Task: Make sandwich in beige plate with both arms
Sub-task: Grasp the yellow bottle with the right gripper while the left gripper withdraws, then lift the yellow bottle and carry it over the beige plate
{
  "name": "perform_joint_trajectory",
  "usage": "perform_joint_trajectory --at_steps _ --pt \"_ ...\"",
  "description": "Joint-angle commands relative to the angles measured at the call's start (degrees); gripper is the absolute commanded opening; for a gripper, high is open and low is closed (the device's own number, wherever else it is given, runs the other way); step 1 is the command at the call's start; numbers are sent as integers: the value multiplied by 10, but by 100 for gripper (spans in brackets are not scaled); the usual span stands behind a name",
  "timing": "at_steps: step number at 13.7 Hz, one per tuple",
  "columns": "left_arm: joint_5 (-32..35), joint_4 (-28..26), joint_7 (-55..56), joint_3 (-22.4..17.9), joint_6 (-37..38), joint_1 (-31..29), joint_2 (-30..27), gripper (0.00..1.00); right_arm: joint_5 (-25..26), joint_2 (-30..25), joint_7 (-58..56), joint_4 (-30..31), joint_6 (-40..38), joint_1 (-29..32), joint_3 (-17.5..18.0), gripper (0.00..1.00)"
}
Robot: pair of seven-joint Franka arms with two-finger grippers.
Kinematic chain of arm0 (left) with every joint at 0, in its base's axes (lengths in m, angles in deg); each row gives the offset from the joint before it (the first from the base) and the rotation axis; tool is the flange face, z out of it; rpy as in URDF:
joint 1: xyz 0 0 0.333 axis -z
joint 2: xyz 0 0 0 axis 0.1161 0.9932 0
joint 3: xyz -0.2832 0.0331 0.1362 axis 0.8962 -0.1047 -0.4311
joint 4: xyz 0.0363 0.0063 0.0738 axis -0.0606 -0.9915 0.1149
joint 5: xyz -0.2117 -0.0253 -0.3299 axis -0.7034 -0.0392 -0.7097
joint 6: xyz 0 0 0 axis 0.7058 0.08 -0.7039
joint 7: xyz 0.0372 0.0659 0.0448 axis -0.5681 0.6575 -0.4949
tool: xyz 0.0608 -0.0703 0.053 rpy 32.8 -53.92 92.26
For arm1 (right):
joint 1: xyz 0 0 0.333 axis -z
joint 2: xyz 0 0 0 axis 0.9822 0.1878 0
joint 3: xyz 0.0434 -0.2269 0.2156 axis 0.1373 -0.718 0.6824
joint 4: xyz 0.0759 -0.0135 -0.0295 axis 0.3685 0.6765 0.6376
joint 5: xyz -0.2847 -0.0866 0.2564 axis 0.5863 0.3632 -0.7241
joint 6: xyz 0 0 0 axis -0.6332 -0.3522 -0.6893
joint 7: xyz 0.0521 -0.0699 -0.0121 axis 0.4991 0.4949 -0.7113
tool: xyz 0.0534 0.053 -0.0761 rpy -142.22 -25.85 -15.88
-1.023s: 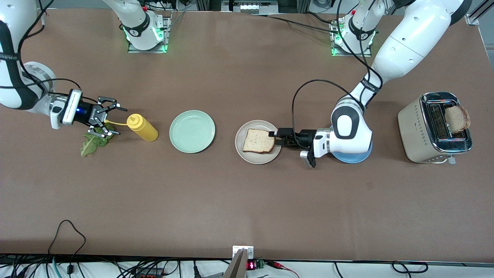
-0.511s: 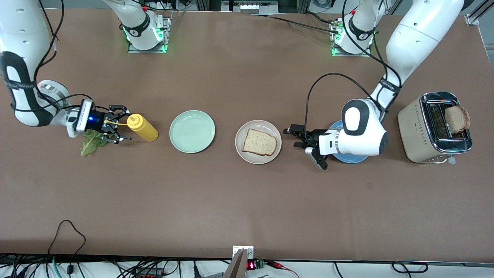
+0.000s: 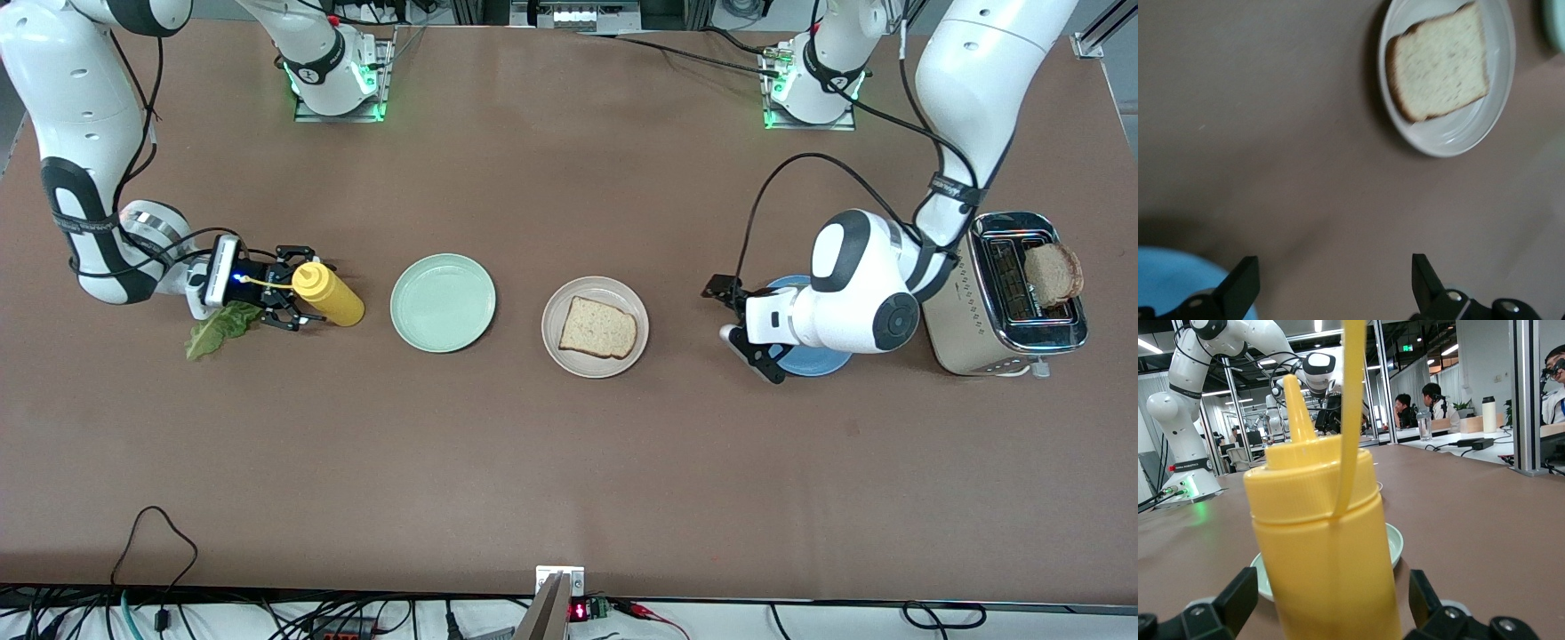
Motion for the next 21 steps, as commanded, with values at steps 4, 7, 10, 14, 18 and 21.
perform_joint_trajectory --at_steps 4,7,10,14,18,21 --pt "147 85 47 -9 159 3 -28 100 -3 6 -10 -50 -8 -16 15 57" --pt "175 114 49 -26 220 2 -57 100 -1 5 -10 -50 -3 -25 14 23" --pt "178 115 87 -45 262 2 -120 100 15 -15 2 -92 25 -57 10 22" --pt "179 154 188 -51 326 2 -178 100 55 -61 81 -146 151 -126 9 21" --pt "181 238 213 -87 395 8 -185 100 152 -78 206 -222 282 -211 10 21" --pt "170 180 249 -190 319 63 -251 100 236 -76 331 -271 356 -267 10 21"
